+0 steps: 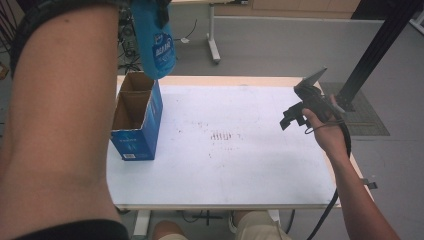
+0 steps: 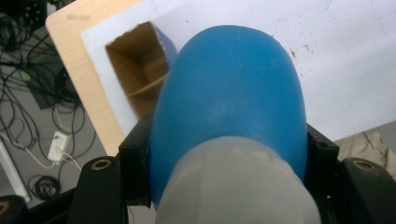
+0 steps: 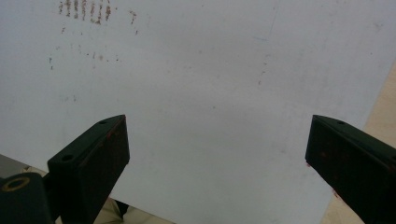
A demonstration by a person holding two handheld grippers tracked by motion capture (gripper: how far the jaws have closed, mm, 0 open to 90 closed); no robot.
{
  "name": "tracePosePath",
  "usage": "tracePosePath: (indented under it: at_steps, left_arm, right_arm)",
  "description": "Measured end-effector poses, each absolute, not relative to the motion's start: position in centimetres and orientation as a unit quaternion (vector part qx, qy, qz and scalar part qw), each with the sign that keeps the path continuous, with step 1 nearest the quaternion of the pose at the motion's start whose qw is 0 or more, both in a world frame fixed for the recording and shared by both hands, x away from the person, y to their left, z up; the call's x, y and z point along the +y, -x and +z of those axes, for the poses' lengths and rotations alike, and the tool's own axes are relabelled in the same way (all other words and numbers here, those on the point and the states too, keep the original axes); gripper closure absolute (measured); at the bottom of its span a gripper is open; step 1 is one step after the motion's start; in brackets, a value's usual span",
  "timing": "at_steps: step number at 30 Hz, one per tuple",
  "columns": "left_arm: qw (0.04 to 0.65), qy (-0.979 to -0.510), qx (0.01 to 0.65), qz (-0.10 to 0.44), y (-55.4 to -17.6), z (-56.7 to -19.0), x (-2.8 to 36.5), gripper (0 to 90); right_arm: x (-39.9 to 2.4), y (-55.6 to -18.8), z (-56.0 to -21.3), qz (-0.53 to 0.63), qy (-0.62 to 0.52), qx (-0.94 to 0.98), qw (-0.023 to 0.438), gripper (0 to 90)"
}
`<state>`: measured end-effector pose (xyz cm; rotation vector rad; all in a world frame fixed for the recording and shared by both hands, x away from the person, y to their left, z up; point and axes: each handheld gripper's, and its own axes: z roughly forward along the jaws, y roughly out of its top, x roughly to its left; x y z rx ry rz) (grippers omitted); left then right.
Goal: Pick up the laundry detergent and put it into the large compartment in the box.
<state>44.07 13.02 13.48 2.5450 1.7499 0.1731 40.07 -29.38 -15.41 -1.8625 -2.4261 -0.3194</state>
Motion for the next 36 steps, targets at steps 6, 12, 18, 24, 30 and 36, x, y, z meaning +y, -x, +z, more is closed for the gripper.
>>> tracePosePath:
  at_steps: [6, 12, 18, 24, 30, 36]
  left_arm:
    - [0.034, -0.788, 0.612, 0.055, -44.1, 14.8, 15.2, 37.5]
    - [0.041, -0.757, 0.649, 0.062, -43.4, 15.8, 18.0, 37.5]
    - [0.029, -0.741, 0.668, 0.063, -43.4, 15.5, 19.7, 37.5]
    - [0.031, -0.728, 0.682, 0.065, -43.2, 15.0, 20.9, 37.6]
    - [0.039, -0.717, 0.692, 0.066, -42.9, 14.2, 22.2, 37.6]
    - [0.031, -0.713, 0.697, 0.064, -43.1, 13.3, 22.6, 37.6]
  right_arm:
    - [-29.4, -39.9, -15.4, -0.107, 0.604, -0.789, 0.032, 6.1]
    - [-29.9, -39.7, -15.5, -0.106, 0.607, -0.787, 0.031, 6.1]
    - [-30.1, -39.6, -15.5, -0.107, 0.610, -0.785, 0.031, 6.1]
    - [-30.0, -39.6, -15.7, -0.105, 0.610, -0.785, 0.033, 6.1]
    - [-30.0, -39.6, -15.7, -0.106, 0.608, -0.786, 0.031, 6.1]
    - [-29.7, -39.7, -15.7, -0.106, 0.607, -0.786, 0.033, 6.1]
